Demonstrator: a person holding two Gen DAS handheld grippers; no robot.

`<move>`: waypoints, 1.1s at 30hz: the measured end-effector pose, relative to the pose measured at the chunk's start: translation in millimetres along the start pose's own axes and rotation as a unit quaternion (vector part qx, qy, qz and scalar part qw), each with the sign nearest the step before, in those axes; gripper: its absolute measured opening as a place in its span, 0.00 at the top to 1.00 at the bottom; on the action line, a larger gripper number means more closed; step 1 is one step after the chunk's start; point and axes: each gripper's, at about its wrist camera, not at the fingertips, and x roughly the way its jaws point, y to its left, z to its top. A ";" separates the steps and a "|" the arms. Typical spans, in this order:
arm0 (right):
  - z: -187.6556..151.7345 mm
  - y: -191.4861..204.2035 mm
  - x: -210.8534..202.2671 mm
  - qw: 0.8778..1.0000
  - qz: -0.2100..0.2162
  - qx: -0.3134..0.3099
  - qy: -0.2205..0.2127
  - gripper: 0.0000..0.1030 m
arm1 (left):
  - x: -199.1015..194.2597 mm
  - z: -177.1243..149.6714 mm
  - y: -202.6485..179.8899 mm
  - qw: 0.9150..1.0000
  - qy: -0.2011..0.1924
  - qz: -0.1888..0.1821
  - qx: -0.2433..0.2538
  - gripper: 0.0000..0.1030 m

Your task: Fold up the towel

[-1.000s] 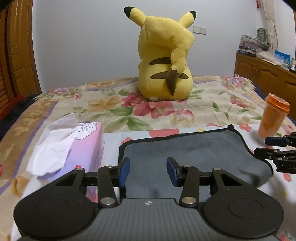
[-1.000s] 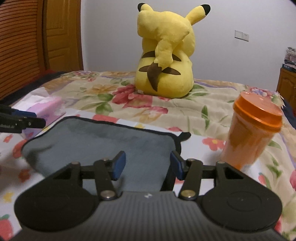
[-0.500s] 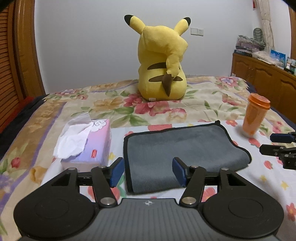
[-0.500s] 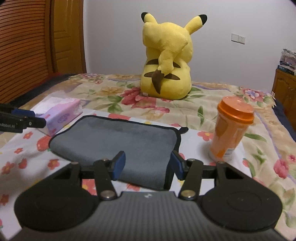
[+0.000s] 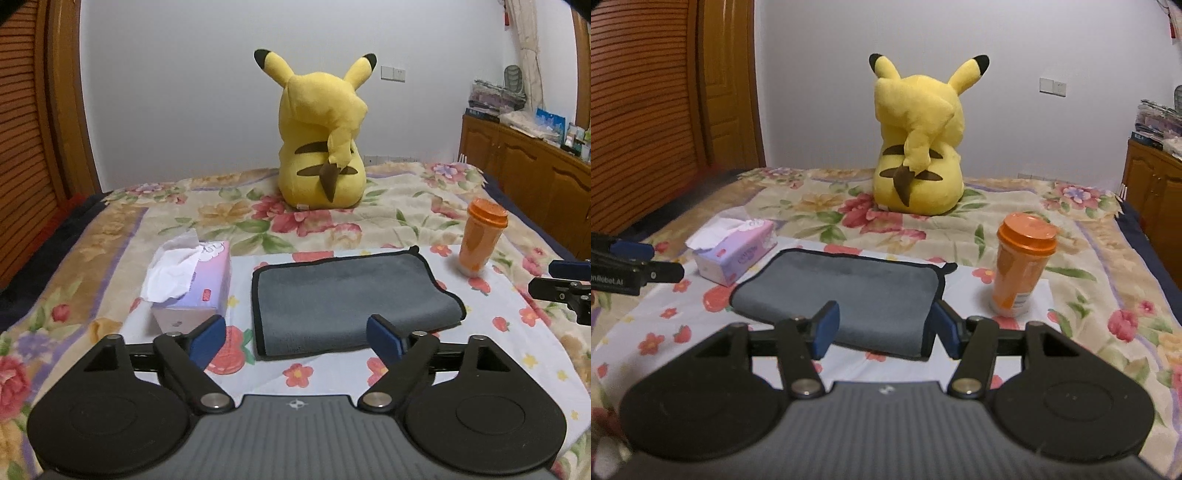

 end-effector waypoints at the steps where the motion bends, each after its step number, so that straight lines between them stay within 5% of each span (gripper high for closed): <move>1: 0.5 0.7 -4.3 1.000 -0.001 0.000 -0.002 0.42 | -4.5 0.8 -0.3 1.000 -0.002 0.001 0.000 0.12; 8: 0.2 2.3 -28.9 1.000 -0.017 0.014 -0.010 0.26 | -37.8 11.1 -4.6 1.000 -0.024 0.007 0.001 0.00; 18: 3.8 7.2 -57.4 0.999 -0.030 0.017 -0.031 0.00 | -72.8 14.9 -14.5 0.999 -0.037 0.008 0.016 0.00; 33: 12.6 6.1 -97.0 0.997 -0.043 0.031 -0.050 0.00 | -124.2 23.5 -27.8 0.998 -0.063 0.020 0.014 0.00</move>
